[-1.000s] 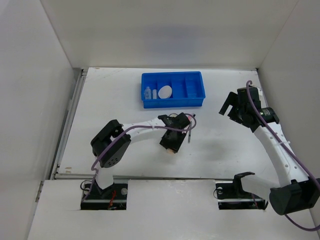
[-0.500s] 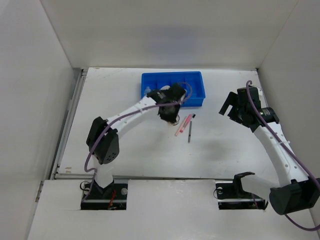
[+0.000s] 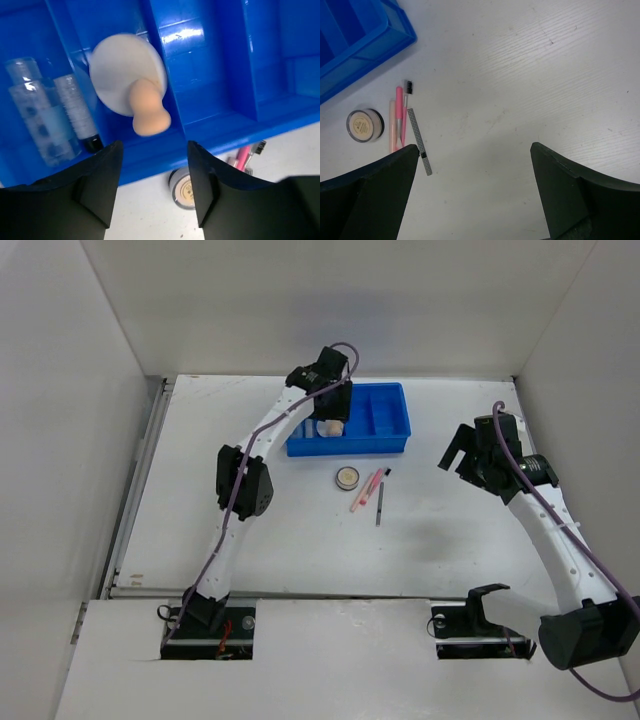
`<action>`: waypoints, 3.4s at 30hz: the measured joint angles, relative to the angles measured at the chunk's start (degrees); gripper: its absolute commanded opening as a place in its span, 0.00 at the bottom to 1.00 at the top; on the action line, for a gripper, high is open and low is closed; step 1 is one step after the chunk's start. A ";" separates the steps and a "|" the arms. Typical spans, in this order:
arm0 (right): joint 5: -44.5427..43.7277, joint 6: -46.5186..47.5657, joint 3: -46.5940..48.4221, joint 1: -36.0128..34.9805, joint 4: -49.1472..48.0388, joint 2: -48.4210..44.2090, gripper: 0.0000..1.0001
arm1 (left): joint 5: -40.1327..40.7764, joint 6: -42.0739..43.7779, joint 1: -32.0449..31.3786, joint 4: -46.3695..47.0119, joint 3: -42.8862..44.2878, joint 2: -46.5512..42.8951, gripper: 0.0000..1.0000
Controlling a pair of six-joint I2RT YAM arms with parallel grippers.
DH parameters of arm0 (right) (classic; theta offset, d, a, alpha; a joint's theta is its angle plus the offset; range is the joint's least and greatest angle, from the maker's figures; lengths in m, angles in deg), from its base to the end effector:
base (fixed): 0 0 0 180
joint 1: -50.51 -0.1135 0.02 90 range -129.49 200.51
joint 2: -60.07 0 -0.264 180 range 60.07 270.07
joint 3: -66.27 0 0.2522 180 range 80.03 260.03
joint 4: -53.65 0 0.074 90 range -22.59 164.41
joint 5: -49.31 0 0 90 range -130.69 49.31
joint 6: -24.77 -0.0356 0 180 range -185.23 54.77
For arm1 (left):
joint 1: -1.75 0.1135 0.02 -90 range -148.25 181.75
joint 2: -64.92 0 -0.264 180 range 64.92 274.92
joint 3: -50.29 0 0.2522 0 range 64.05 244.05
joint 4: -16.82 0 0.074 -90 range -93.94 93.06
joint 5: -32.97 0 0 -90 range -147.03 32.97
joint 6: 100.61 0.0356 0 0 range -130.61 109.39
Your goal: Organize the makeup
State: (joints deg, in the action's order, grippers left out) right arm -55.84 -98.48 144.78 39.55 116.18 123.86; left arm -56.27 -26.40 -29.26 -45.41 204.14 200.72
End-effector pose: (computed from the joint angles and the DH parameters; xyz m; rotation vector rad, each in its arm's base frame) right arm 0.2179 0.0327 0.3342 0.5762 2.2971 0.0519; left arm 0.4525 -0.2714 0.2993 0.3079 2.3548 -0.3841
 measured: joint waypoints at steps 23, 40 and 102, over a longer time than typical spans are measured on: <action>-0.44 -1.22 -0.11 0.00 0.48 -0.55 1.00 | 3.32 -1.11 -15.47 4.92 -32.68 -29.24 0.79; 0.07 -1.29 -0.81 0.00 0.52 -3.23 1.00 | 8.85 -10.32 -15.96 5.84 -34.34 -9.99 0.90; 0.02 -1.27 -0.72 0.00 1.07 -0.37 1.00 | -5.51 -6.08 -3.78 16.87 2.56 8.46 1.00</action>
State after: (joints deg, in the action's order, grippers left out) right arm -55.82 -99.75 144.06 39.55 117.26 123.49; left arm -61.78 -32.47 -33.04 -28.53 206.70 209.18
